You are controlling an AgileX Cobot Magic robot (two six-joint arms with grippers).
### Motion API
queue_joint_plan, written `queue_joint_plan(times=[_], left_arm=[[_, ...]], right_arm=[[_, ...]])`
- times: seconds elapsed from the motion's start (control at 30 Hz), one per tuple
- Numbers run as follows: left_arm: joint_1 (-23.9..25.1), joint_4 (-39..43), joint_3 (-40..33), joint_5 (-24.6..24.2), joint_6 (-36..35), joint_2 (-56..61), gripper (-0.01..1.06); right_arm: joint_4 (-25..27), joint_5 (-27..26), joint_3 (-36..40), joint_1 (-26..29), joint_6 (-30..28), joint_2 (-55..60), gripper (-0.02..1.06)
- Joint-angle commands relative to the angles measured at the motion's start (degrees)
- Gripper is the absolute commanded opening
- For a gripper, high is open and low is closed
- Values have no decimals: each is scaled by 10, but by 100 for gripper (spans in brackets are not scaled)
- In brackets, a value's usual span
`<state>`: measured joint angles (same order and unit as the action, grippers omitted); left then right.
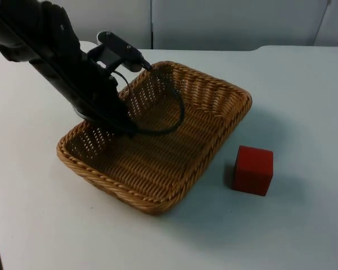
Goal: Pick up the basket with the left hand and place the cube into the basket with the right hand.
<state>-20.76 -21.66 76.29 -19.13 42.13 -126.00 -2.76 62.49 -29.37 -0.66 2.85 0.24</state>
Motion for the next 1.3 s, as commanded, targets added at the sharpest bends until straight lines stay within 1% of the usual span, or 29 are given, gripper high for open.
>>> queue_joint_plan(times=[0.0, 0.07, 0.1, 0.2, 0.23, 0.27, 0.33, 0.37, 0.43, 0.53, 0.63, 0.67, 0.73, 0.77, 0.8, 0.87, 0.97, 1.03, 1.07, 1.1, 1.17, 1.2, 1.27], left_arm=[[4, 12, 9, 4, -8, -3, 0], [9, 12, 33, -25, -33, -3, 0], [9, 12, 33, -25, -33, -3, 0], [21, 12, 72, -74, -73, -2, 0], [25, 10, 86, -97, -80, -2, 0], [25, 10, 86, -97, -80, -2, 0], [33, 9, 116, -142, -83, -1, 0], [39, 5, 127, -157, -83, 1, 0], [50, -20, 138, -181, -83, 11, 0], [64, -60, 138, -191, -81, 23, 0], [88, -125, 138, -221, -63, 37, 0], [88, -125, 138, -221, -63, 37, 0], [105, -185, 138, -252, -31, 42, 0], [113, -228, 137, -269, -18, 43, 0], [118, -248, 135, -275, -18, 46, 0], [124, -257, 136, -280, -18, 47, 0], [125, -260, 136, -284, -29, 49, 0], [125, -260, 132, -275, -38, 49, 0], [125, -261, 120, -257, -40, 54, 0], [125, -265, 102, -228, -43, 63, 0], [125, -269, 55, -156, -44, 87, 0], [125, -269, 55, -156, -44, 87, 0], [125, -269, 5, -93, -37, 118, 0]], right_arm=[[-1, -7, 2, 0, -3, -2, 0], [-1, -7, 2, 0, -3, -2, 0], [-1, -7, 2, 0, -3, -2, 0], [-1, -7, 2, 0, -3, -2, 0], [-1, -7, 2, 0, -3, -2, 0], [-1, -7, 2, 0, -3, -2, 0], [-1, -7, 2, 0, -3, -2, 0], [-1, -7, 2, 0, -3, -2, 0], [-1, -7, 2, 0, -3, -2, 0], [-1, -7, 2, 0, -3, -2, 0], [-1, -7, 2, 0, -3, -2, 0], [-1, -7, 2, 0, -3, -2, 0], [-1, -7, 2, 0, -3, -2, 0], [-1, -7, 2, 0, -3, -2, 0], [-1, -7, 2, 0, -3, -2, 0], [-1, -7, 2, 0, -3, -2, 0], [-1, -7, 2, 0, -3, -2, 0], [-1, -7, 2, 0, -3, -2, 0], [-1, -7, 2, 0, -3, -2, 0], [-1, -7, 2, 0, -3, -2, 0], [-1, -7, 2, 0, -3, -2, 0], [-1, -7, 2, 0, -3, -2, 0], [-1, -7, 2, 0, -3, -2, 0]])
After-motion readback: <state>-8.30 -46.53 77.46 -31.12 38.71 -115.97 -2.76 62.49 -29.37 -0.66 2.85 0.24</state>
